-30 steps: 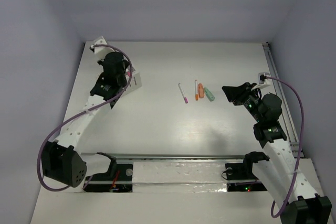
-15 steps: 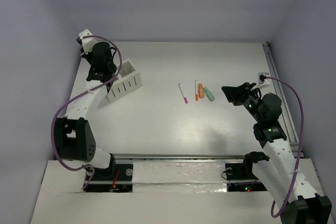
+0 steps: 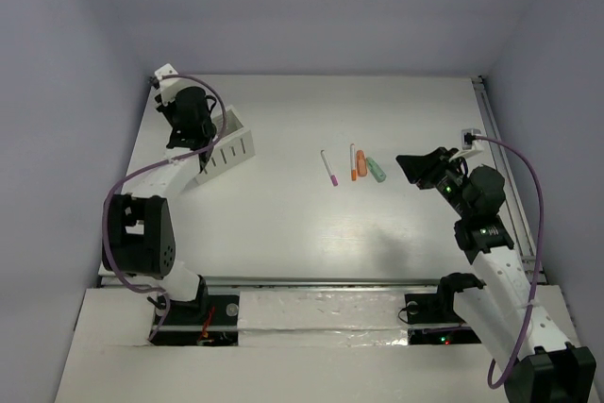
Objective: Sort the stationery into containers
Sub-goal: Place the pen in the storage box.
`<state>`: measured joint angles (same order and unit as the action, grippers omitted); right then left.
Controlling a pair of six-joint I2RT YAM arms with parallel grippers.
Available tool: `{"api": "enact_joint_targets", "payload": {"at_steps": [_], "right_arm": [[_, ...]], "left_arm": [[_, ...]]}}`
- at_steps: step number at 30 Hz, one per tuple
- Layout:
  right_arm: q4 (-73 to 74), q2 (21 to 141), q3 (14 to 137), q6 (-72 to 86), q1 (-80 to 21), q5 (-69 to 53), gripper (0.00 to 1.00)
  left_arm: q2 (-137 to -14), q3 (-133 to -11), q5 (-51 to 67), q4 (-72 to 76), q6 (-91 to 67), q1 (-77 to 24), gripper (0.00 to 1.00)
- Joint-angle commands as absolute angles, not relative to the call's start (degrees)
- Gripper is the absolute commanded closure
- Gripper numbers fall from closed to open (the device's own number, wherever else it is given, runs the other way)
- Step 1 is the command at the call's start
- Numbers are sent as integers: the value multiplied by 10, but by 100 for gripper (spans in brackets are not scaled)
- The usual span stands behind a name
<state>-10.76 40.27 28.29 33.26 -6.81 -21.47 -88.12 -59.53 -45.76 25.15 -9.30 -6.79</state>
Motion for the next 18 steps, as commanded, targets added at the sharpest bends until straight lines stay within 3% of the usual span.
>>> {"api": "enact_joint_targets", "payload": {"at_steps": [1,7,14,15,16,17,18], "right_arm": [[-139,399,291,332,-67,-228,61],[-135,391,291,330,-67,-229,61],[-133,383,292,329,-67,-230,61],[-134,383,292,329,-67,-230,61],[-134,382,293,329,-67,-229,61],[-134,382,292,329,-67,-229,61],[-132,381,292,328,-67,-229,61]], "left_arm": [[-881,-582,-473,309,-81,-75,100],[-901,-568,-532,350,-35,-119,100],[-903,-566,-540,352,-29,-125,88],[-903,-566,-541,352,-28,-125,85],[-898,-565,-541,352,-26,-125,72],[-896,-565,-541,351,-25,-125,72],[-891,-564,-541,352,-24,-132,64]]}}
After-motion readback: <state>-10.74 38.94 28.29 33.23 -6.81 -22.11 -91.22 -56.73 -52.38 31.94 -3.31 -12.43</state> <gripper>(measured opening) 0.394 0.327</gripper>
